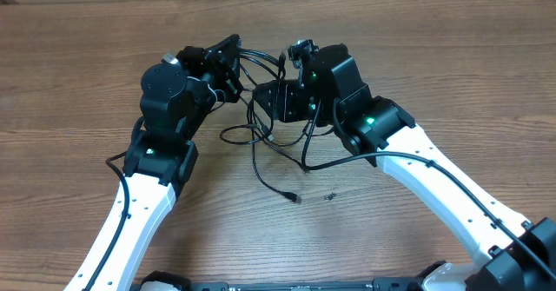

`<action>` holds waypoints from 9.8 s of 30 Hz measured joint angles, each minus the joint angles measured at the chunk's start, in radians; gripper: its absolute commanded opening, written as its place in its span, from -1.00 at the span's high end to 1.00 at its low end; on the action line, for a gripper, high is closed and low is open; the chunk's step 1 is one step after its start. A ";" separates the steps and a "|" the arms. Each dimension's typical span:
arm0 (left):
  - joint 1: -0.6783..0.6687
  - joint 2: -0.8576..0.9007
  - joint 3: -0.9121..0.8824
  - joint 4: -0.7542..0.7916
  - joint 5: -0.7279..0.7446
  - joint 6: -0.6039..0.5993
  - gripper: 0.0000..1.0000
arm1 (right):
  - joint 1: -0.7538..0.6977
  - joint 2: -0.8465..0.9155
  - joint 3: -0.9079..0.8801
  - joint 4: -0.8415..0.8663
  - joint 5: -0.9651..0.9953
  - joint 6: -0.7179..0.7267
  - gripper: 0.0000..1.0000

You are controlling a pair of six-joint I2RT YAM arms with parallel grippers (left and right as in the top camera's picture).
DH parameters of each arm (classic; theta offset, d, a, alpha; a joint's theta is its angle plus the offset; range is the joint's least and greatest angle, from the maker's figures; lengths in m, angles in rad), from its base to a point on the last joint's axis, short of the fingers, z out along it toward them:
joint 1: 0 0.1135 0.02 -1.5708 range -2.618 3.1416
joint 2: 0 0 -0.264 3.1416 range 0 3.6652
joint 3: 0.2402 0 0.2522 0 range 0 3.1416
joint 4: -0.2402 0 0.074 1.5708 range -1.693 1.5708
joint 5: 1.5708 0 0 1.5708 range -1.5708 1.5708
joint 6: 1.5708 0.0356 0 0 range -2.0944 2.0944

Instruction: Untangle cables

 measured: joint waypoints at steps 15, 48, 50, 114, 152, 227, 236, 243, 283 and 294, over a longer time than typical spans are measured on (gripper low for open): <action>0.000 0.000 0.000 0.016 -0.003 -0.018 0.91 | 0.000 0.000 0.000 -0.021 0.016 0.002 0.81; 0.000 0.000 0.000 0.016 0.033 -0.018 0.92 | 0.000 0.000 0.000 -0.025 0.077 0.009 0.27; 0.000 0.000 0.000 0.016 0.038 -0.018 0.92 | 0.000 0.000 0.000 -0.025 0.084 0.011 0.27; -0.027 0.000 0.000 -0.081 -0.264 -0.024 0.91 | 0.000 0.000 0.000 -0.347 0.166 0.020 -0.61; -0.012 0.000 0.000 -0.129 0.518 1.102 0.92 | -0.135 -0.245 0.000 -0.452 -0.048 -0.321 -0.57; -0.040 0.000 0.000 -0.149 0.518 0.879 0.12 | -0.111 -0.215 0.000 -0.395 -0.042 -0.425 0.92; -0.040 0.000 0.000 -0.259 0.517 1.017 0.25 | -0.171 -0.215 0.000 -0.417 0.138 -0.324 0.92; -0.040 0.000 0.001 -0.365 0.463 1.118 0.92 | -0.211 -0.215 0.000 -0.430 0.180 -0.291 0.92; -0.040 0.000 0.001 -0.812 0.030 1.189 -1.00 | -0.399 -0.845 0.000 -0.301 0.191 -0.246 0.92; -0.040 0.000 0.001 -0.838 0.030 1.189 -0.99 | -0.399 -0.841 0.000 -0.422 0.418 -0.221 0.92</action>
